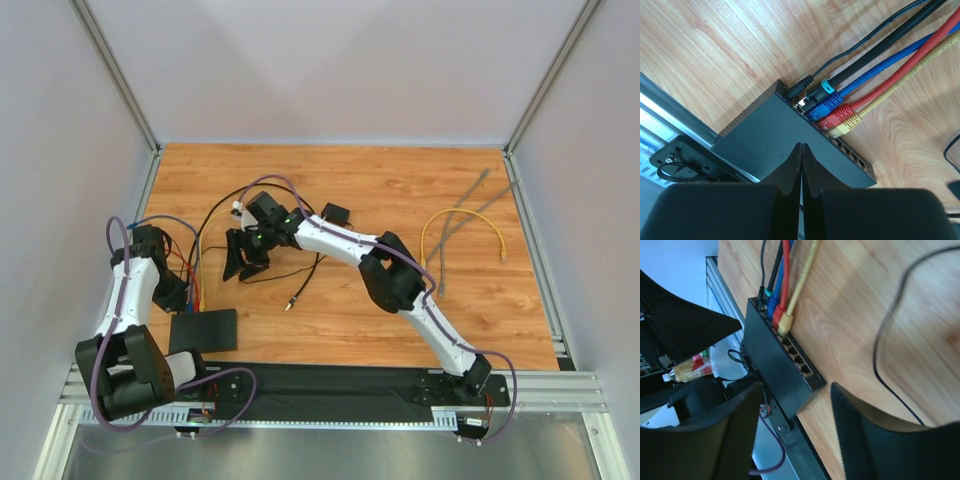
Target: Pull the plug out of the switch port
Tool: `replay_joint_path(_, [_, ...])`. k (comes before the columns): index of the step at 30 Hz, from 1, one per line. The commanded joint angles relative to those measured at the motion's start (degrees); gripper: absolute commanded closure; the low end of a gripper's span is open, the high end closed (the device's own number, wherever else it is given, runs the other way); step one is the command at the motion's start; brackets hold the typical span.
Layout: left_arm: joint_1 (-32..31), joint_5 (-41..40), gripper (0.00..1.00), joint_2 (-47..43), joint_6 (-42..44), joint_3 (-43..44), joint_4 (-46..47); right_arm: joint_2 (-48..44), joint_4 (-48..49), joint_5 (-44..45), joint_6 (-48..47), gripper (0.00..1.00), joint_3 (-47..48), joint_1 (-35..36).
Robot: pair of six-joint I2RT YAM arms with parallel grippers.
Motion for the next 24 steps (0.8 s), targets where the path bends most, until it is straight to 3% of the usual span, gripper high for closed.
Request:
replay_joint_path(1, [1.0, -0.1, 1.00, 0.6, -0.6, 1.3, 1.0, 4.3, 8.7, -6.7, 6.0, 0.44, 8.2, 1.7])
replay_joint_path(3, [1.5, -0.1, 1.00, 0.9, -0.8, 1.3, 0.8, 8.5, 8.0, -7.3, 7.4, 0.58, 11.1, 2.5])
replay_joint_path(5, [1.5, -0.2, 1.00, 1.0, -1.3, 0.8, 1.0, 11.6, 7.7, -7.4, 8.6, 0.66, 13.5, 3.3])
replay_joint_path(14, [1.5, -0.6, 1.00, 1.1, -2.0, 0.5, 0.7, 16.4, 8.3, -6.6, 9.2, 0.65, 14.6, 6.2])
replay_joint_path(19, [1.5, 0.1, 1.00, 1.2, -1.4, 0.3, 1.2, 13.7, 10.6, -7.8, 10.0, 0.67, 7.0, 7.1])
replay_joint_path(24, [1.5, 0.4, 1.00, 2.4, -1.7, 0.0, 1.3, 11.0, 18.8, -10.7, 15.9, 0.70, 1.0, 6.9])
